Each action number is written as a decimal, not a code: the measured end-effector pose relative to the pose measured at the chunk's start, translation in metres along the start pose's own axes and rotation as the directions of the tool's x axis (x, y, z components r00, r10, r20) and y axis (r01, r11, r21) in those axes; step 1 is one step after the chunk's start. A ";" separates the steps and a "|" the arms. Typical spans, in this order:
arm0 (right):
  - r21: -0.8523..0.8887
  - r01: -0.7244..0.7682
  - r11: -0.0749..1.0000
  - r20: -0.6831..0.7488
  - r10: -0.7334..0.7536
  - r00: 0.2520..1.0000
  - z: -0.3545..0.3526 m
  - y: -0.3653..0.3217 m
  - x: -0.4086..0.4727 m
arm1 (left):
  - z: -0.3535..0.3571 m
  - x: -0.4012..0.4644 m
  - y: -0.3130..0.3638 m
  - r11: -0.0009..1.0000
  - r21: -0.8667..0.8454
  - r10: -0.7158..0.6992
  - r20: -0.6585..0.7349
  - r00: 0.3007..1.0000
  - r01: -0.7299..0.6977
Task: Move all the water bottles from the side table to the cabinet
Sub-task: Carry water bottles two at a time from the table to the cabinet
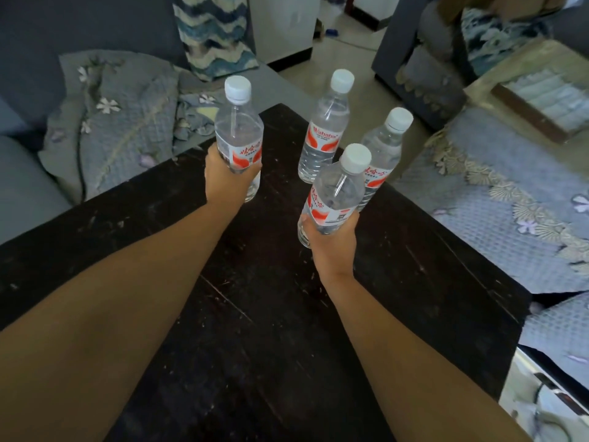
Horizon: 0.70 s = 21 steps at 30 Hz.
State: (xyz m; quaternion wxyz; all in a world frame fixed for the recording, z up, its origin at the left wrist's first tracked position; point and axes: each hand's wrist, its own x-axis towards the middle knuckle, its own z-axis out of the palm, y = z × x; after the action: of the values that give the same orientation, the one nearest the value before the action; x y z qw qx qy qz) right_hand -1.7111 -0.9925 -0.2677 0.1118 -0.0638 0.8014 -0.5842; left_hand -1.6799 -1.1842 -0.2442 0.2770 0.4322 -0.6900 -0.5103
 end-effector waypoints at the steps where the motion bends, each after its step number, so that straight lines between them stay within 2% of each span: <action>1: 0.002 0.001 1.000 0.004 -0.001 1.000 -0.002 0.001 -0.001 | -0.005 -0.005 0.000 1.000 0.020 0.010 0.027 1.000 -0.010; 4: -0.005 -0.010 1.000 0.021 0.010 1.000 -0.009 0.003 -0.011 | -0.017 -0.036 0.000 0.997 0.040 0.057 0.118 0.991 -0.063; 7: -0.048 -0.031 0.998 0.059 0.034 0.998 -0.020 0.004 -0.027 | -0.023 -0.074 0.001 0.998 0.021 0.044 0.292 0.955 -0.052; 11: -0.100 -0.104 0.989 0.109 0.115 0.987 -0.047 -0.001 -0.057 | -0.034 -0.126 0.003 0.989 0.126 0.026 0.369 0.929 -0.078; 15: -0.124 -0.178 0.976 0.135 0.194 0.972 -0.085 -0.002 -0.095 | -0.053 -0.178 0.003 0.992 0.073 -0.129 0.446 0.886 0.108; 18: -0.111 -0.204 0.973 0.158 0.220 0.963 -0.120 -0.010 -0.126 | -0.063 -0.225 0.010 0.968 0.008 -0.230 0.419 0.878 0.250; 21: -0.103 -0.196 0.975 0.195 0.213 0.958 -0.151 -0.020 -0.151 | -0.071 -0.265 0.020 0.946 -0.051 -0.278 0.374 0.885 0.319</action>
State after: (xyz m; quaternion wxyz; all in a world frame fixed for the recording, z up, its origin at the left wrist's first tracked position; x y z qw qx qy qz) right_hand -1.6039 -0.8241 -0.1889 0.2506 -0.0450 0.8114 -0.5261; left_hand -1.5021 -0.9822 -0.1862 0.0872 0.4158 -0.6248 -0.6551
